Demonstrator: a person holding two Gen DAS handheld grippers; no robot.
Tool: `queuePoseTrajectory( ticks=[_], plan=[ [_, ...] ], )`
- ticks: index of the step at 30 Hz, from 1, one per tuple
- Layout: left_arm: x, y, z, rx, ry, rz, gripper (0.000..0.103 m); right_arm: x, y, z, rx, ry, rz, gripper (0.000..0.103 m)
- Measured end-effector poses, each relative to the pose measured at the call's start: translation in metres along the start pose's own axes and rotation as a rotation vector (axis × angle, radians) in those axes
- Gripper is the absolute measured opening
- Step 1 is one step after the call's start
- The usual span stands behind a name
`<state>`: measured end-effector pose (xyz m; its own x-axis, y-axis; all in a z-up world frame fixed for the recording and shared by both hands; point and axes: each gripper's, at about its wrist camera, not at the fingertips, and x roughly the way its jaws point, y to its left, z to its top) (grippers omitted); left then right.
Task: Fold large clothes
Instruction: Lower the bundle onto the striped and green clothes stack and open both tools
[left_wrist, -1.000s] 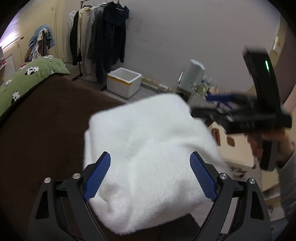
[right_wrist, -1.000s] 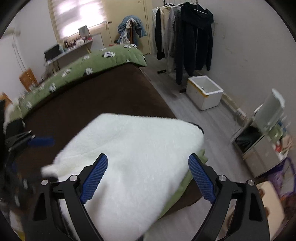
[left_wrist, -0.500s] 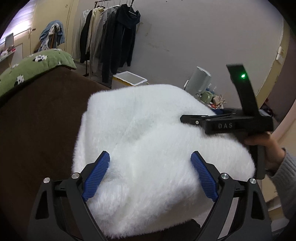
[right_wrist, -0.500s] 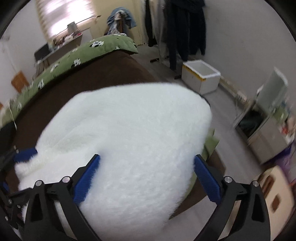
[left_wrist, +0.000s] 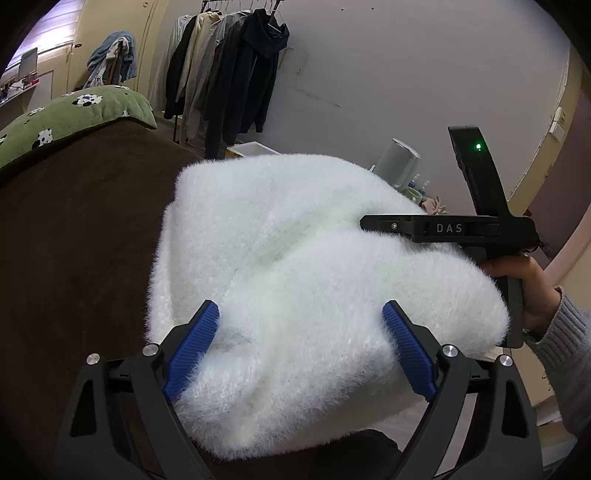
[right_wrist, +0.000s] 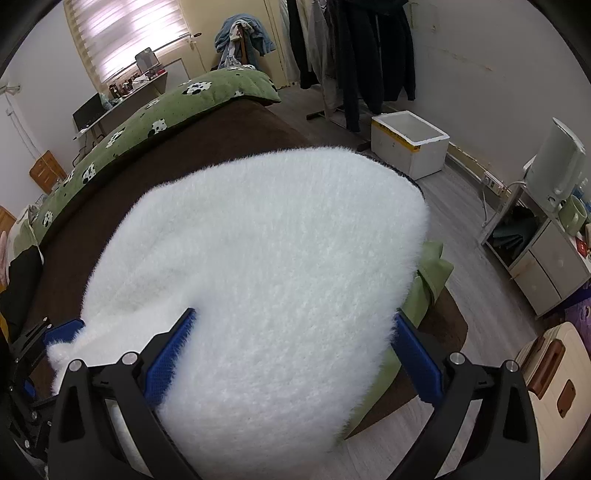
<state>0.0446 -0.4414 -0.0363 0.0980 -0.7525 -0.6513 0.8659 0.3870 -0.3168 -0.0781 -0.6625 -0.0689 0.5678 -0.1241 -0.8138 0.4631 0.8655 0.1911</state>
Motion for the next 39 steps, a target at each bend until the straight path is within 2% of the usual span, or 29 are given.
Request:
queuePoseTrajectory(
  ticks=[6, 9, 10, 14, 23, 27, 31, 35, 39],
  plan=[
    [0.000, 0.000, -0.004, -0.005, -0.018, 0.008, 0.090, -0.001, -0.003, -0.002, 0.072, -0.010, 0.021, 0.097],
    [0.000, 0.001, -0.004, -0.007, -0.018, 0.018, 0.094, -0.004, -0.002, -0.003, 0.087, -0.024, 0.018, 0.097],
    [0.001, 0.000, -0.003, -0.004, -0.016, 0.039, 0.097, -0.005, 0.000, -0.001, 0.087, -0.030, 0.010, 0.097],
    [-0.001, 0.008, -0.004, -0.027, -0.016, 0.021, 0.097, -0.008, 0.005, 0.000, 0.075, -0.053, -0.029, 0.097],
    [-0.002, 0.009, -0.002, -0.007, 0.010, 0.010, 0.097, -0.024, 0.021, -0.001, 0.043, -0.083, -0.137, 0.097],
    [-0.007, 0.004, 0.002, -0.028, 0.032, 0.042, 0.097, -0.046, 0.032, -0.007, 0.021, -0.128, -0.165, 0.097],
    [-0.022, -0.010, 0.001, 0.034, 0.017, 0.085, 0.097, -0.072, 0.042, -0.015, -0.008, -0.184, -0.135, 0.097],
    [-0.051, -0.036, 0.000, 0.143, -0.014, 0.187, 0.097, -0.110, 0.061, -0.036, -0.052, -0.256, -0.148, 0.097],
    [-0.093, -0.058, -0.006, 0.141, -0.044, 0.220, 0.097, -0.146, 0.078, -0.055, -0.095, -0.271, -0.138, 0.097]
  ],
)
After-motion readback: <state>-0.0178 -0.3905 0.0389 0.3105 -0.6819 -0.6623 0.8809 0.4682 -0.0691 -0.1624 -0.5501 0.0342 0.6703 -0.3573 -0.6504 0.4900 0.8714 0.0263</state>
